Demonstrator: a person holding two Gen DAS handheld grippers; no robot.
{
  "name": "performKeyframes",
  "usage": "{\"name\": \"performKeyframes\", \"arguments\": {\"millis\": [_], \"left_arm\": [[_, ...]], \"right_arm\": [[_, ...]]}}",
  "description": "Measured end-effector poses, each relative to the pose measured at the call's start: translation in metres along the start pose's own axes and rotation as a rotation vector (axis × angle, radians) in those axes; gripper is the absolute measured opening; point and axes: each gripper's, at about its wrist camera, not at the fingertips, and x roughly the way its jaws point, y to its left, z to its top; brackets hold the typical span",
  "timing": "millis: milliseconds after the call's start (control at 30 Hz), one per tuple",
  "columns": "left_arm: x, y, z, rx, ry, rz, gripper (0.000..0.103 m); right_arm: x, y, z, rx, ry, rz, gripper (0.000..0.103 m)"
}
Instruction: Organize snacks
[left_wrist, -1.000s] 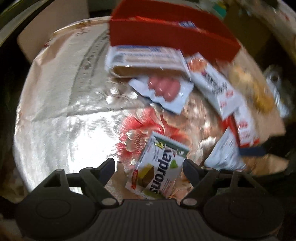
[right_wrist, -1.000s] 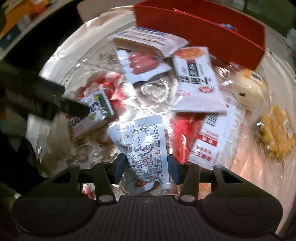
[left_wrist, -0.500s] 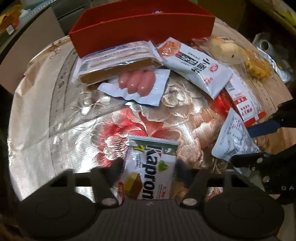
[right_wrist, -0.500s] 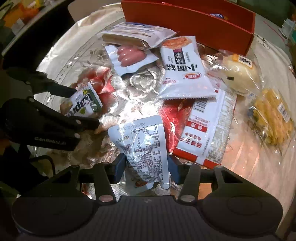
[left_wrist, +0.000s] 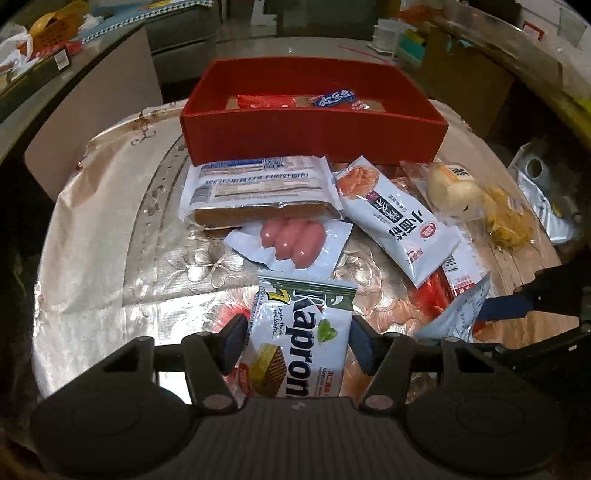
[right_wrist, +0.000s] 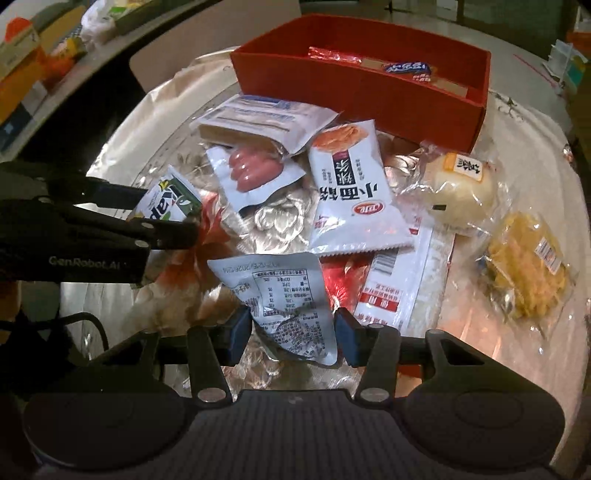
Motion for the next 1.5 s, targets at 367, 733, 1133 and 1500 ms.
{"name": "performKeyframes", "arguments": {"millis": [367, 733, 1133, 1500], "left_arm": [[-0.015, 0.01, 0.015, -0.095, -0.067, -0.067, 0.053], [-0.023, 0.013, 0.036, -0.143, -0.142, -0.096, 0.053], [-0.028, 0.001, 0.064, -0.126, -0.219, -0.096, 0.053], [-0.023, -0.007, 0.091, -0.112, -0.265, -0.092, 0.053]], "right_arm": [[-0.022, -0.009, 0.017, 0.05, -0.124, 0.008, 0.057], [-0.042, -0.021, 0.035, 0.092, -0.207, 0.02, 0.057], [-0.056, -0.029, 0.056, 0.108, -0.278, 0.024, 0.057], [-0.061, -0.048, 0.083, 0.146, -0.335, 0.013, 0.057]]}}
